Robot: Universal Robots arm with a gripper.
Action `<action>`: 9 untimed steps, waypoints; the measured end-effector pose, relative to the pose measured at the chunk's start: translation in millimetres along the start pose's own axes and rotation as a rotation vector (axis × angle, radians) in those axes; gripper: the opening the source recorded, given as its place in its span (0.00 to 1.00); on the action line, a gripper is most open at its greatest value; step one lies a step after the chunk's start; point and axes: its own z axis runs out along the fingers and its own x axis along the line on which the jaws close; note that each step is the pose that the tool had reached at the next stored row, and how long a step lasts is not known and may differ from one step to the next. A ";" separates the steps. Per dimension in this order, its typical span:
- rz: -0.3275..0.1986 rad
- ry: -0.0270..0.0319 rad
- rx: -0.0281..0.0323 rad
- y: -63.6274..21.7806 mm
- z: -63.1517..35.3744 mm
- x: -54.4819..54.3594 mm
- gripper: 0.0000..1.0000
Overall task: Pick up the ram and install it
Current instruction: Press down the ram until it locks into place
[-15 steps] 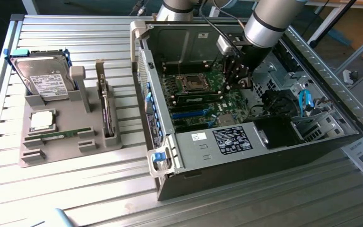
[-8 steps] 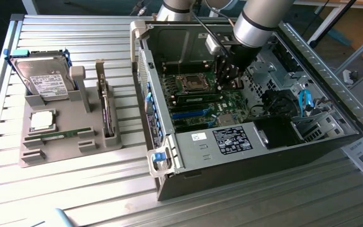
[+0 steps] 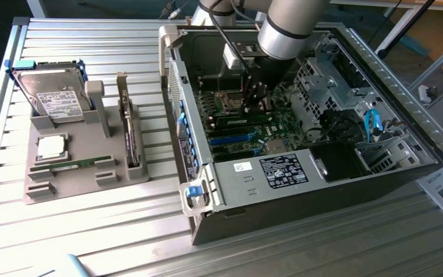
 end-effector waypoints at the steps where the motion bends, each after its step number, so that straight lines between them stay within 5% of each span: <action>1: 0.000 0.0002 0.0001 11.4 1.3 -0.2 0.10; 5: 0.000 0.0002 0.0004 33.3 3.7 -0.8 0.10; 9: 0.000 0.0002 0.0005 37.0 5.2 -0.9 0.10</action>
